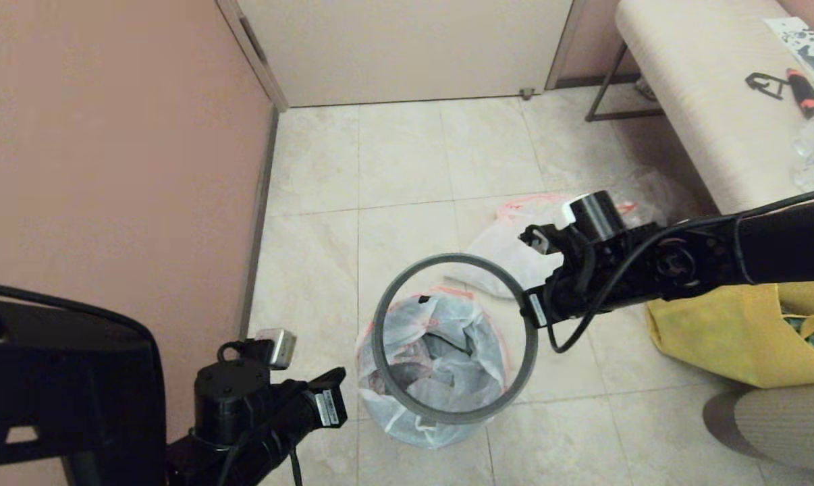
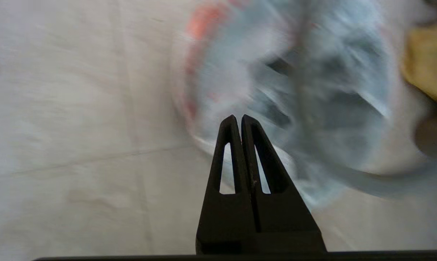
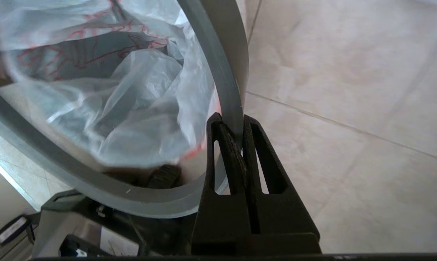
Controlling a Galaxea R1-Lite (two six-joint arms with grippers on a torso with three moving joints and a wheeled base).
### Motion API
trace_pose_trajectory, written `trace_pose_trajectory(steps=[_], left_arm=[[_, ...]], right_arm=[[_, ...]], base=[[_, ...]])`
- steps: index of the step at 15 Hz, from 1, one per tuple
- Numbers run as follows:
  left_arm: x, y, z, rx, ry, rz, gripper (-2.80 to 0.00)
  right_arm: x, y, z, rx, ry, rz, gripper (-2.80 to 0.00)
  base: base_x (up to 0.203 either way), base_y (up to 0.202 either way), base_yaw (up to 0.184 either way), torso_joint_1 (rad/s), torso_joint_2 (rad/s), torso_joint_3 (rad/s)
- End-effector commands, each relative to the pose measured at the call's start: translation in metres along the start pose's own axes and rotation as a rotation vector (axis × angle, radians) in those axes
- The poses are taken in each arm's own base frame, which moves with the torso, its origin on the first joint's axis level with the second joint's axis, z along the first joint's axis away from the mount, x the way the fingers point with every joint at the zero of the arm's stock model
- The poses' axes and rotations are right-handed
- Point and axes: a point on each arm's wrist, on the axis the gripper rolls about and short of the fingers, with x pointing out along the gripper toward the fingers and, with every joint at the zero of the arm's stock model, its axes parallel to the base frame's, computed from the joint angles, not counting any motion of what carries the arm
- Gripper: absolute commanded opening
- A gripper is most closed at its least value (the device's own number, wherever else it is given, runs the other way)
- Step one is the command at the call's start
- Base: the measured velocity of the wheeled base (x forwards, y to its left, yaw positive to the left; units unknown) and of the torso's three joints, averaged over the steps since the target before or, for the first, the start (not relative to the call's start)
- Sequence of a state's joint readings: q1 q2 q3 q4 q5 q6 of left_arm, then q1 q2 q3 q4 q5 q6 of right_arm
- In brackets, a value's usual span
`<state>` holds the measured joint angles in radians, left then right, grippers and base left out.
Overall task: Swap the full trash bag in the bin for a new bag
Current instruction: Place the trash can ring on the trash can
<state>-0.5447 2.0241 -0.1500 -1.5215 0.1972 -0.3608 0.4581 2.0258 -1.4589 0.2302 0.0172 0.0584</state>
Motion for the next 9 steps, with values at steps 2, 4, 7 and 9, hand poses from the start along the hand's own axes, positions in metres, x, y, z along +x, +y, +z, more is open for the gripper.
trace_pose_trajectory(steps=[2,4,7,9], left_arm=[[0.007,-0.001,-0.004,-0.015,0.004,0.009,-2.8],[0.016,0.003,-0.014,-0.01,0.043,0.031,-2.8],[0.018,0.005,-0.013,-0.018,0.038,0.04,-2.8],[0.02,0.006,-0.014,-0.015,0.042,0.042,-2.8]], right_arm=[[0.04,0.011,-0.009,-0.016,0.077,0.017,-2.8],[0.051,0.013,-0.015,-0.018,0.102,0.02,-2.8],[0.057,0.019,-0.01,0.023,0.094,0.074,-2.8],[0.061,0.024,-0.013,0.024,0.107,0.088,-2.8]], base=[[0.0,0.0,0.0,0.0,0.0,0.0],[0.0,0.0,0.0,0.0,0.0,0.0],[0.0,0.0,0.0,0.0,0.0,0.0],[0.0,0.0,0.0,0.0,0.0,0.0]])
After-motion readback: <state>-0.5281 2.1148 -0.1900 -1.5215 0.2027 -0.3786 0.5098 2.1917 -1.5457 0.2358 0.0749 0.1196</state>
